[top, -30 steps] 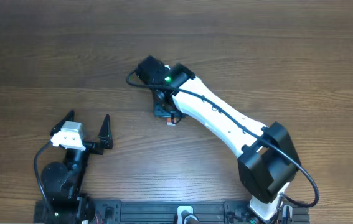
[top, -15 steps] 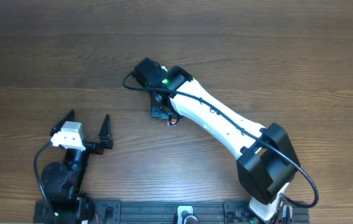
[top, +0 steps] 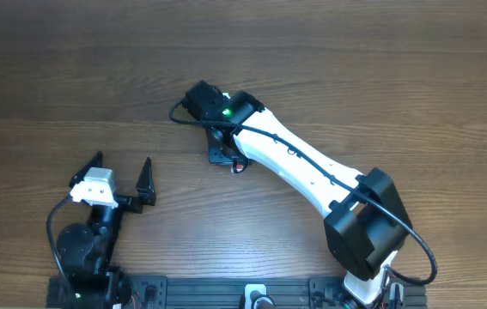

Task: Stack Cubes

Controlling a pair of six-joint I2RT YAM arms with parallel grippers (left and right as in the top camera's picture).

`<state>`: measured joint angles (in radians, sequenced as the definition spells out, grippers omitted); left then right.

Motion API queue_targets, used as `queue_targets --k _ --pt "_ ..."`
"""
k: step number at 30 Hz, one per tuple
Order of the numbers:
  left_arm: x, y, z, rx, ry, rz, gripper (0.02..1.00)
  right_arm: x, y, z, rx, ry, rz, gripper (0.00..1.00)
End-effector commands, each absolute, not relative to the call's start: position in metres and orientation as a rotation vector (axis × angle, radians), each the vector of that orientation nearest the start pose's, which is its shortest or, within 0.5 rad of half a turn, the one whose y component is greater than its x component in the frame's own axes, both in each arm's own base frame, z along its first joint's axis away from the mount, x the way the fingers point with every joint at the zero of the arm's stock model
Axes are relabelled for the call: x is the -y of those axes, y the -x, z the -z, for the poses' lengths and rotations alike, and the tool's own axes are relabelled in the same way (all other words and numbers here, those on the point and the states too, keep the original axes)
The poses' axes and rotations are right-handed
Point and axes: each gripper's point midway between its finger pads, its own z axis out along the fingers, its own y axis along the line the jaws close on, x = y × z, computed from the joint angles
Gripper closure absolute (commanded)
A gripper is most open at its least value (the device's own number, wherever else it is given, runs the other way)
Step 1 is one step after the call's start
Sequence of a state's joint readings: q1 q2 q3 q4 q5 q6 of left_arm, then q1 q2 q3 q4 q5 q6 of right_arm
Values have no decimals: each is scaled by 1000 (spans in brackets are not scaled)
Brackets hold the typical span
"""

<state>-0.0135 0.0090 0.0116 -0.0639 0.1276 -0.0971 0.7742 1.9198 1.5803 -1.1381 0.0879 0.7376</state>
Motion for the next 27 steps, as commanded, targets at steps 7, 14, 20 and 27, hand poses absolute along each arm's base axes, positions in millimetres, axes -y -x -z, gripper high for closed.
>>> queue_targets --k 7,14,20,27 --pt "25 -245 -160 -1634 -43 179 18 -260 -284 -88 -3022 33 7 963" --pt "25 -245 -160 -1634 -43 179 18 -260 -284 -83 -3019 33 2 961" --pt "25 -245 -160 -1634 -43 179 18 -260 -284 -82 -3021 32 5 961" --pt "25 -245 -160 -1634 -43 179 18 -259 -284 -82 -3023 30 8 961"
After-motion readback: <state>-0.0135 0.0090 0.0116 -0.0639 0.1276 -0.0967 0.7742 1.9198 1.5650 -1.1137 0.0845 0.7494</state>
